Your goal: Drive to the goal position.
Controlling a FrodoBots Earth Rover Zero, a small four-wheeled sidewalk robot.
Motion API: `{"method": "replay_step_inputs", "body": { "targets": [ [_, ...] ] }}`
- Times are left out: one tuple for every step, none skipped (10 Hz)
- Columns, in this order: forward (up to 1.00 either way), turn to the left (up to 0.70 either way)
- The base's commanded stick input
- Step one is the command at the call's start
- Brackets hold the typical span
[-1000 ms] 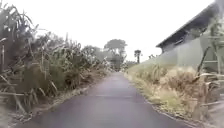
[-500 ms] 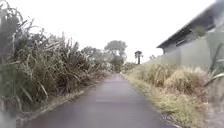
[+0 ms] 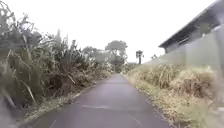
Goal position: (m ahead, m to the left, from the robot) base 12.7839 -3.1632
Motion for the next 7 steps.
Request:
{"method": "replay_step_inputs", "body": {
  "targets": [
    [0.70, 0.00],
    [0.70, 0.00],
    [0.70, 0.00],
    [0.70, 0.00],
    [0.70, 0.00],
    [0.70, 0.00],
    [0.70, 0.00]
  ]
}}
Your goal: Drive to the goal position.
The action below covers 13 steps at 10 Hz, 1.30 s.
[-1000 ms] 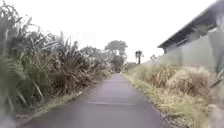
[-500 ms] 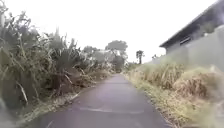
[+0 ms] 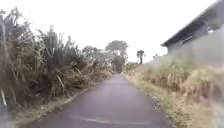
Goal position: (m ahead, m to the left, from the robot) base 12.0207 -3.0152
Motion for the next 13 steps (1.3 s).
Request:
{"method": "replay_step_inputs", "body": {
  "targets": [
    [0.70, 0.00],
    [0.70, 0.00],
    [0.70, 0.00],
    [0.70, 0.00],
    [0.70, 0.00],
    [0.70, -0.04],
    [0.70, -0.26],
    [0.70, -0.35],
    [0.70, -0.33],
    [0.70, -0.10],
    [0.70, 0.00],
    [0.70, 0.00],
    [0.70, 0.00]
  ]
}}
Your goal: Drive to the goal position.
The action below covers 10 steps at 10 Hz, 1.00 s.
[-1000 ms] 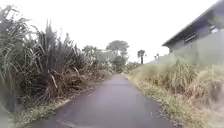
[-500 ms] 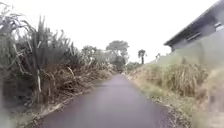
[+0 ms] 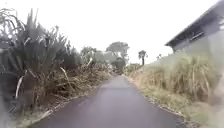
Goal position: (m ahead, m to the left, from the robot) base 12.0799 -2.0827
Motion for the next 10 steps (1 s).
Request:
{"method": "replay_step_inputs", "body": {
  "targets": [
    [0.70, 0.00],
    [0.70, 0.00],
    [0.70, 0.00],
    [0.70, 0.00],
    [0.70, 0.00],
    [0.70, 0.00],
    [0.70, 0.00],
    [0.70, 0.00],
    [0.70, 0.00],
    [0.70, 0.00]
  ]
}}
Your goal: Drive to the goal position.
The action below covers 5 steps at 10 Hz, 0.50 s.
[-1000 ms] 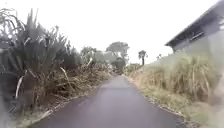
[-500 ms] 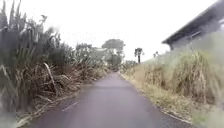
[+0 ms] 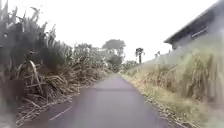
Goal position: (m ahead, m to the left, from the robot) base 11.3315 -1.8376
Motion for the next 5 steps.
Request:
{"method": "replay_step_inputs", "body": {
  "targets": [
    [0.70, 0.00],
    [0.70, 0.00],
    [0.70, 0.00],
    [0.70, 0.00],
    [0.70, 0.00]
  ]
}}
